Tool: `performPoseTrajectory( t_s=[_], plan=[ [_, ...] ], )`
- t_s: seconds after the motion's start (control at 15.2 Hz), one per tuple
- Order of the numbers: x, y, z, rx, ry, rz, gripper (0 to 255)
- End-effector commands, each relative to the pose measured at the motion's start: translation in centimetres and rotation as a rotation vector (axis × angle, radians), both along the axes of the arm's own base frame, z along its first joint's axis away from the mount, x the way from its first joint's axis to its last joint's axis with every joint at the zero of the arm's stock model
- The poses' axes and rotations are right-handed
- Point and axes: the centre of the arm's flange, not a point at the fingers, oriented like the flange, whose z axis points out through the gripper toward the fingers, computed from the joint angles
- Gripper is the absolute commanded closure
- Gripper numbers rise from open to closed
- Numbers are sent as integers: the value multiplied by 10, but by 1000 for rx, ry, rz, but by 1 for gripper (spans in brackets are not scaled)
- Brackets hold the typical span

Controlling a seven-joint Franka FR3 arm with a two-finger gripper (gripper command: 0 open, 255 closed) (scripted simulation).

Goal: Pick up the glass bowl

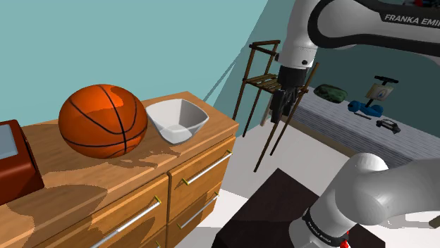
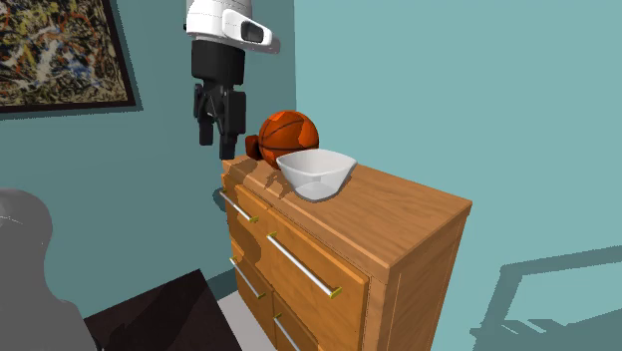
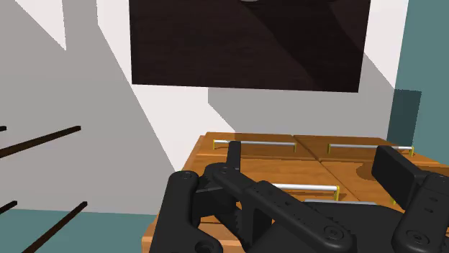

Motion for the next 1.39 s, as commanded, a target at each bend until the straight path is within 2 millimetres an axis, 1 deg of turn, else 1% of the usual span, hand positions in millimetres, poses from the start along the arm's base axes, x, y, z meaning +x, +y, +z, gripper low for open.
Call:
performPoseTrajectory(
  t_s=[0.0, 1.32],
  plan=[
    [0, 0, 0, 0, 0, 0, 0],
    [236, -3, -93, 253, -55, -79, 0]
  ],
)
